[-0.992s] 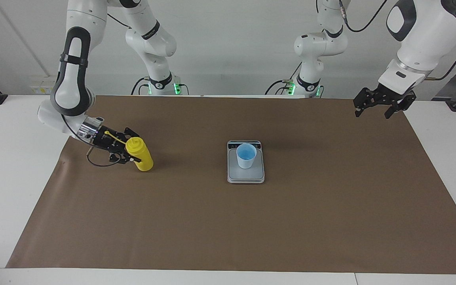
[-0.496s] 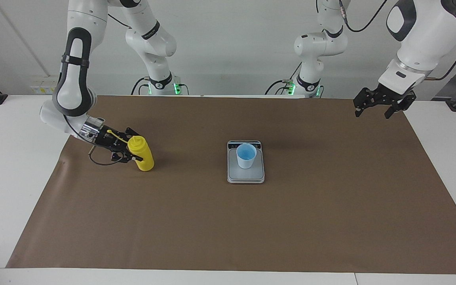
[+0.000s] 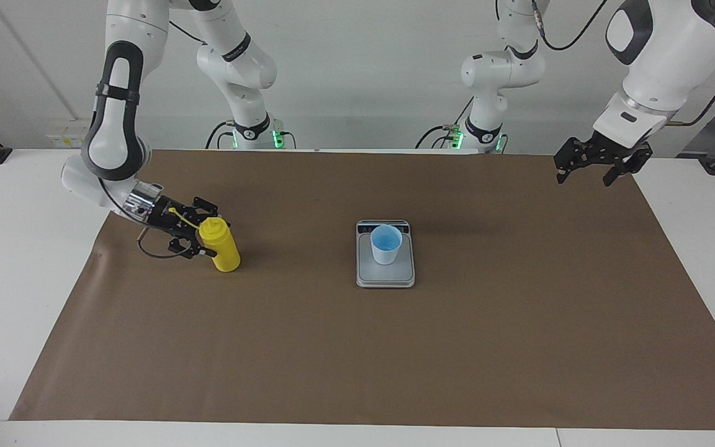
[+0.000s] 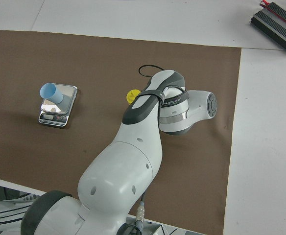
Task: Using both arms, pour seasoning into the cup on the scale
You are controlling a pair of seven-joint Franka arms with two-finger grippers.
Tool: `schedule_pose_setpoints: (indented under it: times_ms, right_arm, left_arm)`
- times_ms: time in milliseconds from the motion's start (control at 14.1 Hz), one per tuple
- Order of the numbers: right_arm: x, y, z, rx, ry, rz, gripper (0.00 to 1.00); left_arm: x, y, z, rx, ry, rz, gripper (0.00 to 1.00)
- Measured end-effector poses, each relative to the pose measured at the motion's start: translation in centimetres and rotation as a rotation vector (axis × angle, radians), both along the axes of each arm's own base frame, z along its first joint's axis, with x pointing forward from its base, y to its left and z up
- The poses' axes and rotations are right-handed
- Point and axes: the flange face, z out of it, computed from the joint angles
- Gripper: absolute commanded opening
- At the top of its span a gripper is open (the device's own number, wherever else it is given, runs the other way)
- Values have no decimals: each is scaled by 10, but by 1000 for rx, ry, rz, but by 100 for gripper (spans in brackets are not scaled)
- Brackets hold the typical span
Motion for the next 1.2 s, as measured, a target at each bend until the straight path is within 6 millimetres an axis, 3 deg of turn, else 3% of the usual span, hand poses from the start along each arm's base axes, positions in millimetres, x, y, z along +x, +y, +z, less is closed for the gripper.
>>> schedule_pose_setpoints:
  times_ms: [283, 496, 1205]
  right_arm:
    - [-5, -31, -2, -80, -6, -37, 100]
    - [-6, -40, 6, -167, -20, -6, 100]
    - [-10, -47, 105, -437, -96, 120, 100]
  left_arm:
    - [0, 0, 0, 0, 0, 0, 100]
    - [0, 0, 0, 0, 0, 0, 100]
    - [0, 0, 0, 0, 0, 0, 100]
